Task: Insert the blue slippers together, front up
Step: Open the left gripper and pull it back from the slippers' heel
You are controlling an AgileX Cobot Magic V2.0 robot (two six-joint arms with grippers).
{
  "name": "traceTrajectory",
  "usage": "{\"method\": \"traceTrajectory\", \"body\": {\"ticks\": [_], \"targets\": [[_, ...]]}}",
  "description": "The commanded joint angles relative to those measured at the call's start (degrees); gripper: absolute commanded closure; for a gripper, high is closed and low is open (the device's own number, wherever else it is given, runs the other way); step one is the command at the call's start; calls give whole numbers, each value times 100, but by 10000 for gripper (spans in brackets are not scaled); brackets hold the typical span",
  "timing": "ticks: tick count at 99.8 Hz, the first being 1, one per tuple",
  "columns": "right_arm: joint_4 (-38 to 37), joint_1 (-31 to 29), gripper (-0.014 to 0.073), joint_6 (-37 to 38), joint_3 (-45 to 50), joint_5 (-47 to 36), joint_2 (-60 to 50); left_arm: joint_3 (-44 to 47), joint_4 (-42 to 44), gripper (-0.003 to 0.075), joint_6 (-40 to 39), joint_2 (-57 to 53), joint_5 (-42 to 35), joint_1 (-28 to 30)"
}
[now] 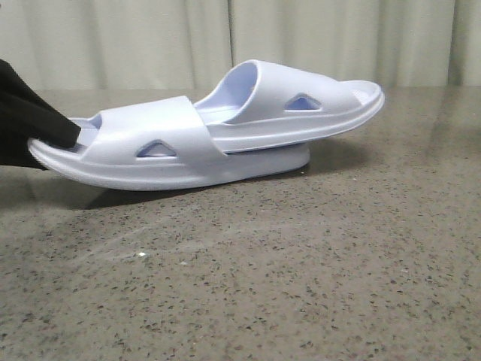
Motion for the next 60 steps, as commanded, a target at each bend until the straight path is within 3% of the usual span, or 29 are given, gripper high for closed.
{"method": "traceTrajectory", "body": {"ticks": [1,16,60], "targets": [[427,-28,95,-21,-175,318,-187,-150,-334,442,-44,-121,182,6],[424,-28,95,-21,-175,314,-187,-150,-334,376,-44,-121,158,6],[414,-28,95,-21,-175,372,-187,-399,-325,375,174,-121,-188,6]]}}
